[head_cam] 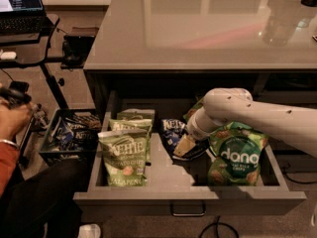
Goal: Pick green jalapeno chip bag from top drawer and place on counter
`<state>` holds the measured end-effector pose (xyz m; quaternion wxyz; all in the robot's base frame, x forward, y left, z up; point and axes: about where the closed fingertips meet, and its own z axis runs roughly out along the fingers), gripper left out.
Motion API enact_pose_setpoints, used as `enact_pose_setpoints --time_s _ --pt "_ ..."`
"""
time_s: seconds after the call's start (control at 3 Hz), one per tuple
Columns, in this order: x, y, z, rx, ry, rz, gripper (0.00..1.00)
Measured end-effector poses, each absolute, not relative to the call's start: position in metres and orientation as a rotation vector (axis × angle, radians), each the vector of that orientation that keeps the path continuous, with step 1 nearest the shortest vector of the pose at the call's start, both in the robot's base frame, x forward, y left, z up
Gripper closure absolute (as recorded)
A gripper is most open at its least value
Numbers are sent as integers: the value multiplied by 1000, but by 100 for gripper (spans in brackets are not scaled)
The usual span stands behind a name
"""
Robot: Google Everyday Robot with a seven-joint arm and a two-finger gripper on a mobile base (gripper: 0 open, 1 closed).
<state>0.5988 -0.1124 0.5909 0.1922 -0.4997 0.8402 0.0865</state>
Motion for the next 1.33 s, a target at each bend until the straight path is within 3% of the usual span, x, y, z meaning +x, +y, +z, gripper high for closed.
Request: enact_pose_setpoints --time_s 0.33,1.0,1.33 --pt "582 -115 621 -1420 2320 264 100" --pt "517 -121 755 -1536 2099 382 100" --pt "513 -121 754 -1551 2094 394 100"
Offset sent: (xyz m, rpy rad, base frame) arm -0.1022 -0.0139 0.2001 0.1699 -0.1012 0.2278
